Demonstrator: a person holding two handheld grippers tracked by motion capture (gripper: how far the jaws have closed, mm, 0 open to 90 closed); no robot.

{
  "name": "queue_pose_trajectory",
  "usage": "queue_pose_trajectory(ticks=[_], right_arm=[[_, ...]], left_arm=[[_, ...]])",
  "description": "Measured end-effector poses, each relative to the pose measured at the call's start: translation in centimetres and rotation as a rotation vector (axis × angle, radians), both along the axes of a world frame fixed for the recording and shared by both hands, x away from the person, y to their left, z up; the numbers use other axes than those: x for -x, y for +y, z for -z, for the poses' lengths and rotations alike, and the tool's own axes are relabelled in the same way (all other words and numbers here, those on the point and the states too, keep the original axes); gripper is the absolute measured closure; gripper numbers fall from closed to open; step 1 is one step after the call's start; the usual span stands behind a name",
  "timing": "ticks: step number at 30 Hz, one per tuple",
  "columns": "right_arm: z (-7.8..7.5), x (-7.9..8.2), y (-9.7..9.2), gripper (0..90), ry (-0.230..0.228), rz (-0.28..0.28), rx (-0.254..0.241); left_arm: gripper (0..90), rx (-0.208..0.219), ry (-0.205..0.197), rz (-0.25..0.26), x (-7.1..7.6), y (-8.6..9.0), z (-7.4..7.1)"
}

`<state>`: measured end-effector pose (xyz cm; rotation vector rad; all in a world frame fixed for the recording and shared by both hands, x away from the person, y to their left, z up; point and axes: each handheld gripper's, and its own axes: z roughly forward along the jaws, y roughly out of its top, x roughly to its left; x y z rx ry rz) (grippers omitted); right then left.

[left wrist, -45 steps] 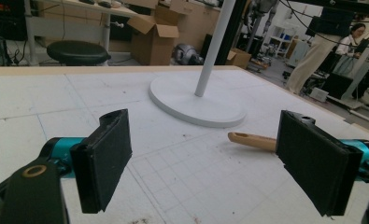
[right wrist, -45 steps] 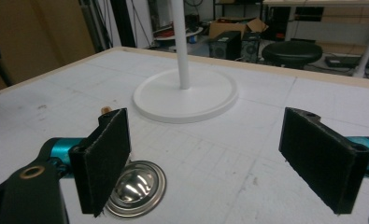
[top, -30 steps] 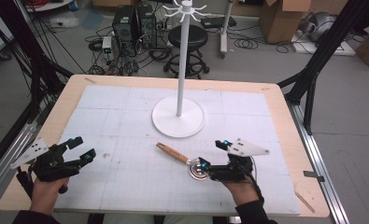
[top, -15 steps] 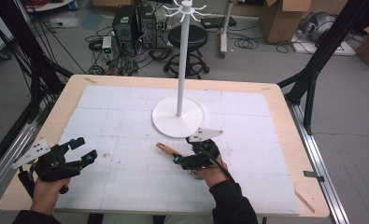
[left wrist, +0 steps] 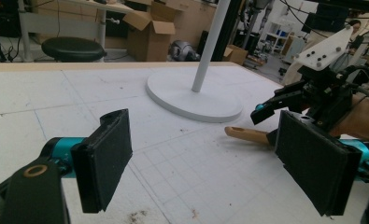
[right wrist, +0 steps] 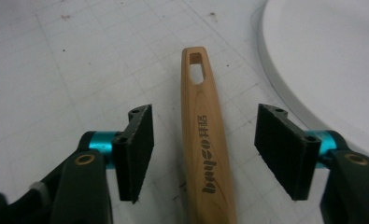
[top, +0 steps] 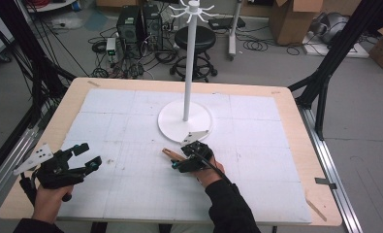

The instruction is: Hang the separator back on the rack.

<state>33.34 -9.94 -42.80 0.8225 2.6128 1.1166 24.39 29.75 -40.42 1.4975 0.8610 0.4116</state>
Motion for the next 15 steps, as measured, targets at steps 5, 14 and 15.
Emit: queue_pose_trajectory(ticks=[5, 14, 15], right_arm=[[0.24, -0.2, 0.38, 44.6, 0.01, -0.011, 0.018], [0.67, -0.58, 0.9, 55.8, 0.02, -0.009, 0.073], [0.67, -0.58, 0.9, 55.8, 0.02, -0.009, 0.073]], left_arm=[[19.5, 0.004, -0.002, -0.003, 0.01, -0.01, -0.01], [19.6, 0.005, -0.004, -0.004, 0.02, 0.08, -0.04], [19.6, 0.005, -0.003, -0.003, 0.01, 0.07, -0.04]])
